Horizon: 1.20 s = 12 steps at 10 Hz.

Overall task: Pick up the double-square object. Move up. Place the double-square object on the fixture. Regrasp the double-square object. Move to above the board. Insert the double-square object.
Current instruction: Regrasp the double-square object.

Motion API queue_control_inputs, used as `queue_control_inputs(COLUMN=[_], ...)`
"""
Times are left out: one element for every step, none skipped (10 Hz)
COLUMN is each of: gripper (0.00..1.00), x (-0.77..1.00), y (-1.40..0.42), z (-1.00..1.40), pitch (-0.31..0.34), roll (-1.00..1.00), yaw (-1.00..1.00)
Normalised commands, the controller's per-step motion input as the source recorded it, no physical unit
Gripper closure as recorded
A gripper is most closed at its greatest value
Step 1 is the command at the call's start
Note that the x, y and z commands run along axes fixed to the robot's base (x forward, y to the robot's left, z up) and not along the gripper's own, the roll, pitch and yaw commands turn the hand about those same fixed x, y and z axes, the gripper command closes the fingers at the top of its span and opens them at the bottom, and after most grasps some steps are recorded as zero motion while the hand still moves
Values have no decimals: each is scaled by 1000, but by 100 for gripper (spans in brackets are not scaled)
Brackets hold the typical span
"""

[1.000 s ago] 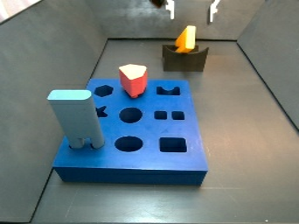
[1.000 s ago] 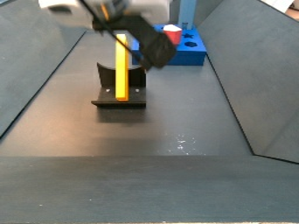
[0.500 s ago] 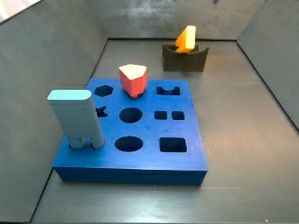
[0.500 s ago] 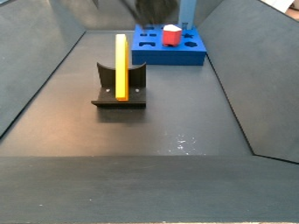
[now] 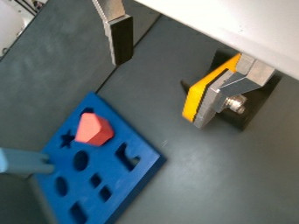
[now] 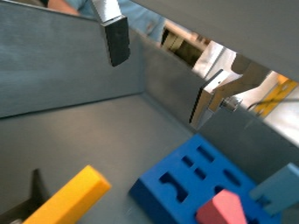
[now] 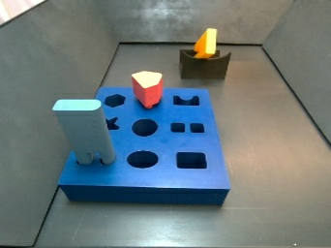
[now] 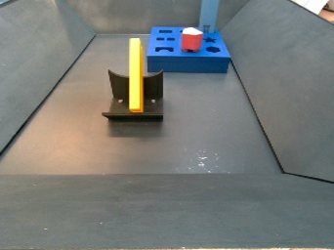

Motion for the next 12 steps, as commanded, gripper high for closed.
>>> queue_control_inputs(gripper=[0,0,0,0,0,0,0,0,0,0,0,0], x=[-8,-12,-10,-7,-2,6,9,7,9,17,28,49], y=[-46,-31,-24,-23,-21,-19,-18,-16,-16,-22,-22,-26], z=[29,15,11,11,9,2,0,1,2,4,-1,-10], pitch=[27,24,20,18,15,13,13,18,21,30,34,49], roll=[1000,1000,1000,1000,1000,1000,1000,1000,1000,1000,1000,1000], yaw=[20,21,21,22,23,24,25,27,28,30,31,35])
